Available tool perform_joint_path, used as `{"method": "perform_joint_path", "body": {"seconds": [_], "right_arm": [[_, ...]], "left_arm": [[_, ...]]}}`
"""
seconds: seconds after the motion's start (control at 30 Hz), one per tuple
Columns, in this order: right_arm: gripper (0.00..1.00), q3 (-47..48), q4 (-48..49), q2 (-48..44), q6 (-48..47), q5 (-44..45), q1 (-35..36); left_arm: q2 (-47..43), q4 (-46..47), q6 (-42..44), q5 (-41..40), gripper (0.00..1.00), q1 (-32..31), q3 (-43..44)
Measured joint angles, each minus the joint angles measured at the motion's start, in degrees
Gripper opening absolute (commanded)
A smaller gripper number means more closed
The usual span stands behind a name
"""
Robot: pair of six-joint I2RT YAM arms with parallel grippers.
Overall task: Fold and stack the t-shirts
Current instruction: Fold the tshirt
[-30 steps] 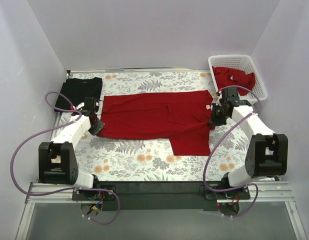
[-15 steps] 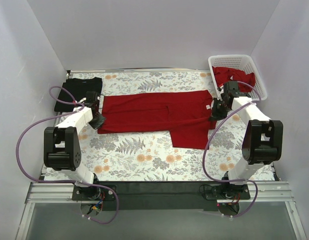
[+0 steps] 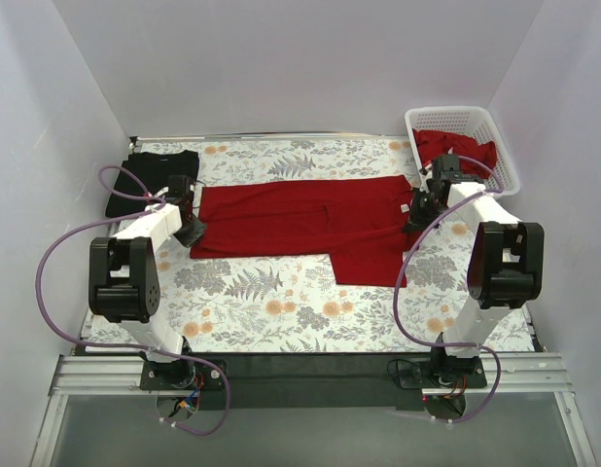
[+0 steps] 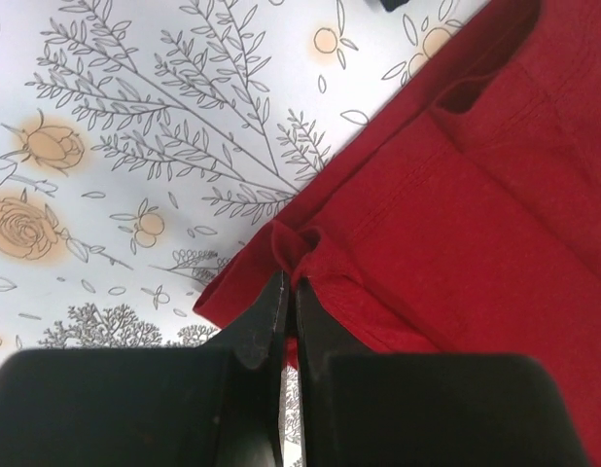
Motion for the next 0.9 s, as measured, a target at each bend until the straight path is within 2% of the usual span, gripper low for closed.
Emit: {"method": "perform_joint_path", "body": {"seconds": [0.07, 0.23, 0.37, 0.9], "right_arm": [[0.04, 0.0, 0.0, 0.4, 0.0, 0.3, 0.0], [0.1, 0.0, 0.4, 1.6, 0.1, 1.5, 0.0], [0.12, 0.0, 1.2, 1.7, 0.1, 2.1, 0.0], [0.11, 3.0, 2.2, 2.2, 0.0, -0.5, 0.0]], "left_arm": [[0.6, 0.4, 0.0, 0.0, 0.02, 0.0, 0.1], [2.2, 1.6, -0.1, -0.3, 0.16, 0.0, 0.2], [3.1, 2.1, 0.0, -0.3, 0.19, 0.0, 0.7], [3.1, 3.3, -0.2, -0.4, 0.1, 0.2, 1.5]]}}
